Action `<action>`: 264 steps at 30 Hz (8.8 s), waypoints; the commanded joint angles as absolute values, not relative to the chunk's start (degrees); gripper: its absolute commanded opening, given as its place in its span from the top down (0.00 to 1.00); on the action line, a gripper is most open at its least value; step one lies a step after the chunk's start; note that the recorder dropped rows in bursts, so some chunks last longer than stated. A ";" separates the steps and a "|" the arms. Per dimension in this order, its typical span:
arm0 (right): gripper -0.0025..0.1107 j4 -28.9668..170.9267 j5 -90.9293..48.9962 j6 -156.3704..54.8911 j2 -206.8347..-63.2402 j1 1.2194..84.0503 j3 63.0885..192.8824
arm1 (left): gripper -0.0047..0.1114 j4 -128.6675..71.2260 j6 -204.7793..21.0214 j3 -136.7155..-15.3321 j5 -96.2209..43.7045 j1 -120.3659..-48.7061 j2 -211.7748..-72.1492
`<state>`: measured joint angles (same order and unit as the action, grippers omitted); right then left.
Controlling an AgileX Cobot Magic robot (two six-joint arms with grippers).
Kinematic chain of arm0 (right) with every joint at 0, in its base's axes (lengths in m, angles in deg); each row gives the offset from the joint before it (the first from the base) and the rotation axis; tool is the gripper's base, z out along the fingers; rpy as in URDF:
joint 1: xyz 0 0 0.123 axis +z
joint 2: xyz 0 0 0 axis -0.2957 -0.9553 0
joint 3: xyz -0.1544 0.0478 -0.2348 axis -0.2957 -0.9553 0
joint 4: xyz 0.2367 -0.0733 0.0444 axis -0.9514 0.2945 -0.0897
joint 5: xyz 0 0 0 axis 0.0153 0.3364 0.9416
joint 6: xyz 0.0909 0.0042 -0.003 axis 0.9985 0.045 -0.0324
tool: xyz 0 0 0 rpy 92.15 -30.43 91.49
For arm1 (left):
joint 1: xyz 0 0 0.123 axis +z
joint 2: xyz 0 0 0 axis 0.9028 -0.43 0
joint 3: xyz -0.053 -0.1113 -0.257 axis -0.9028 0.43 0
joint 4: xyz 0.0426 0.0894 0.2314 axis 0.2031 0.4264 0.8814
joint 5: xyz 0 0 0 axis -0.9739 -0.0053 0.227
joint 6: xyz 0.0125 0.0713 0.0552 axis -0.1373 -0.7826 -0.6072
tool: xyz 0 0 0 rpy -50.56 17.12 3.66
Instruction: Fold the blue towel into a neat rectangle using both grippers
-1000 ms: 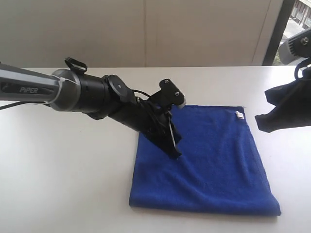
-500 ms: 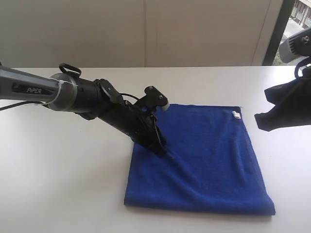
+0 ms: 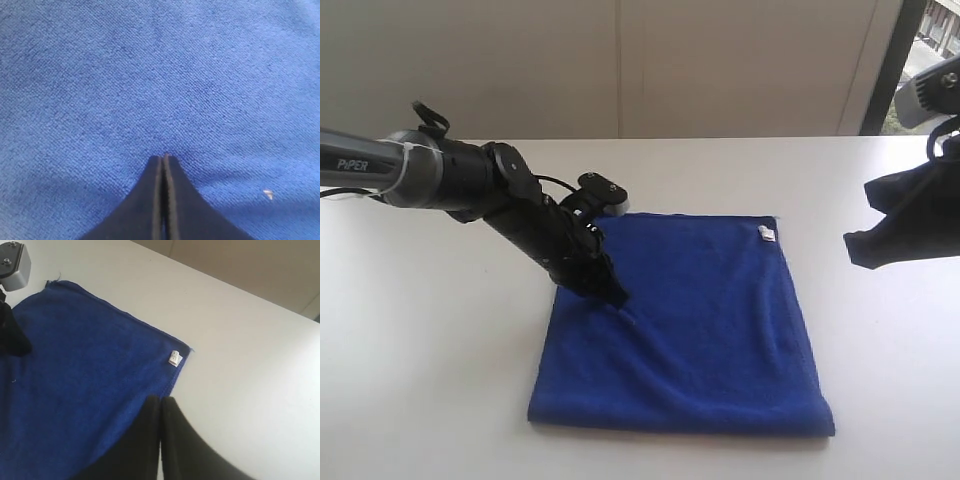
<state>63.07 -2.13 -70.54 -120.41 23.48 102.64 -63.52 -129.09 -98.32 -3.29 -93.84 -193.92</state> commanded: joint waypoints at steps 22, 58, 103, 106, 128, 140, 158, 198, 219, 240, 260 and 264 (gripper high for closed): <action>0.98 62.63 -3.00 -70.24 -120.19 23.45 103.08 | 0.96 -59.67 -118.43 -94.05 -2.00 -90.80 -193.45; 0.98 55.01 45.87 -109.84 -149.53 26.10 122.65 | 0.96 -47.92 -134.90 -87.57 39.46 -90.92 -165.36; 0.97 54.05 22.11 -120.37 -150.76 32.82 110.95 | 0.91 -43.93 -145.16 -70.91 10.86 -100.60 -163.24; 0.89 54.05 21.20 -120.77 -150.76 32.82 110.95 | 0.77 -43.43 -145.24 -70.41 9.20 -100.60 -163.96; 0.54 54.49 11.72 -130.87 -155.77 32.82 104.88 | 0.44 -42.78 -149.79 -69.08 6.33 -100.60 -169.67; 0.54 54.49 11.25 -130.87 -159.92 32.82 104.99 | 0.44 -41.97 -149.79 -69.08 5.16 -100.60 -172.52; 0.98 54.49 17.52 -127.65 -157.88 32.82 105.51 | 0.96 -41.32 -149.55 -69.08 11.34 -100.60 -174.19; 0.98 61.28 6.73 -99.27 -142.51 35.41 105.78 | 0.96 -31.83 -139.70 -69.08 0.71 -100.60 -160.71; 0.98 66.94 -8.84 -91.82 -152.12 35.15 108.31 | 0.96 -31.61 -138.48 -69.08 -17.92 -94.35 -164.21; 0.98 66.94 -14.32 -91.19 -163.38 31.27 117.68 | 0.96 -31.61 -138.84 -69.08 -43.05 -93.78 -171.59; 0.98 66.81 -21.92 -90.31 -168.77 29.21 118.59 | 0.96 -31.61 -138.63 -69.42 -53.66 -90.31 -178.99; 0.98 66.81 -24.47 -90.31 -169.30 29.21 118.59 | 0.96 -31.61 -138.63 -69.42 -55.49 -90.31 -180.83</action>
<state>66.80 -22.03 -90.90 -168.96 29.77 118.38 -31.33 -139.33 -69.50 -54.34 -90.55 -179.85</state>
